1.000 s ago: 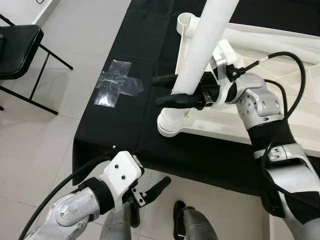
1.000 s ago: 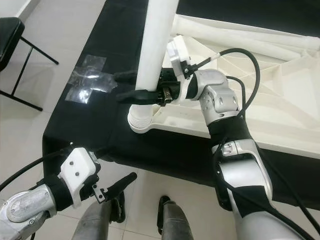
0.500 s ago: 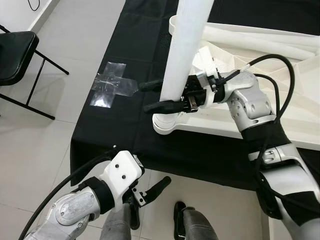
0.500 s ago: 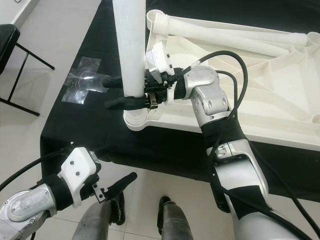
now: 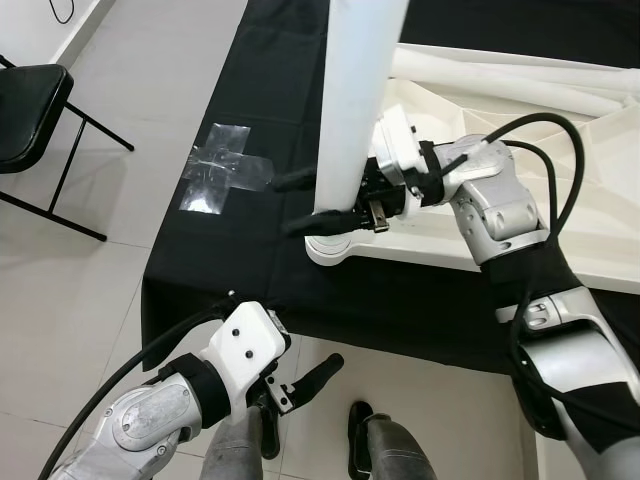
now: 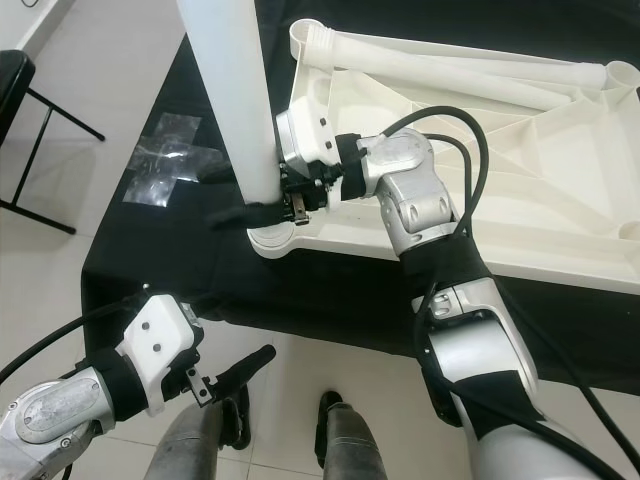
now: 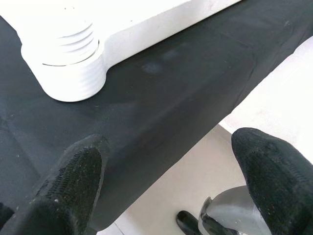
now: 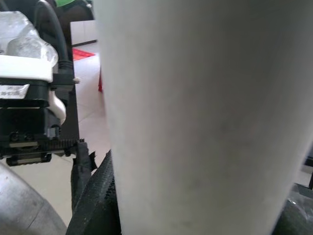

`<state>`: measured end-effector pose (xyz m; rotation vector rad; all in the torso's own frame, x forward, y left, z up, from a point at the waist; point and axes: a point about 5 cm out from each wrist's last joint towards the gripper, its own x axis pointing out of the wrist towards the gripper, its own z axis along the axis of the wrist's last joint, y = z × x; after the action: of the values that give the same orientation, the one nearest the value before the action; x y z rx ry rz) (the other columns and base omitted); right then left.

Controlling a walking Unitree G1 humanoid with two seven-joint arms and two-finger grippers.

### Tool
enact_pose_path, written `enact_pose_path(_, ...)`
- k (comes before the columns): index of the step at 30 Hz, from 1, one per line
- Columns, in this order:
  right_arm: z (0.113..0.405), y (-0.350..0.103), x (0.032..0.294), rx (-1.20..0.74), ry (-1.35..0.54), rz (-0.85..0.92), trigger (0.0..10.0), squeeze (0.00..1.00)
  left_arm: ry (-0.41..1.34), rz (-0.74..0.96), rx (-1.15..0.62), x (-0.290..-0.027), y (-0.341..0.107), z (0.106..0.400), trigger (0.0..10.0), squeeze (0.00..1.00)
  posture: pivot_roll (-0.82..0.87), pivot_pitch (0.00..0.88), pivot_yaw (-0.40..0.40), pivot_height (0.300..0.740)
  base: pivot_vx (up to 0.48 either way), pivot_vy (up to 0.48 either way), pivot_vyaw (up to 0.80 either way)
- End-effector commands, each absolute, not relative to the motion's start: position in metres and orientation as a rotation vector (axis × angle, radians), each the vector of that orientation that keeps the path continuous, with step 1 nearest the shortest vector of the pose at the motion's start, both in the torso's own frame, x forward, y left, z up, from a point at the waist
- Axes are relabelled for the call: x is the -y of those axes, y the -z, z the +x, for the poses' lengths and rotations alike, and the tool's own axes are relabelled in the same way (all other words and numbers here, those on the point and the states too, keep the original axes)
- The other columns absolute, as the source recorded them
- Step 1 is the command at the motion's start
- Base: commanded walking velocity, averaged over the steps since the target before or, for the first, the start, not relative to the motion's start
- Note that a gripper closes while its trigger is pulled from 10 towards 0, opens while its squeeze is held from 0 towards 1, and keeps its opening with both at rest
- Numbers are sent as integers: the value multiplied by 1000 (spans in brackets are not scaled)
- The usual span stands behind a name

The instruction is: Building children table

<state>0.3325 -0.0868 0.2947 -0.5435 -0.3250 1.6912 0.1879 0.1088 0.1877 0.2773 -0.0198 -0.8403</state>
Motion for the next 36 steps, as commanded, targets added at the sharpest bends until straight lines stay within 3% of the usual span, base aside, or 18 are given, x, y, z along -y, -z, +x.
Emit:
enact_pose_path(1, 338, -252, 97, 77, -1684, -571, 10000, 0, 858, 282, 1, -107, -184, 184, 10000, 0, 115, 425, -56, 740, 0, 0, 0)
enact_pose_path(8, 340, -255, 93, 84, -1684, -563, 10000, 0, 859, 279, 2, -106, -184, 184, 10000, 0, 115, 426, -57, 740, 0, 0, 0)
enact_pose_path(20, 354, -264, 88, 62, -1535, -382, 10000, 0, 858, 281, 5, -105, -184, 184, 10000, 0, 111, 424, -60, 740, 0, 0, 0)
enact_pose_path(36, 354, -250, 108, 68, -1377, -276, 10000, 0, 863, 288, 10, -105, -186, 186, 10000, 0, 104, 418, -51, 740, 0, 0, 0)
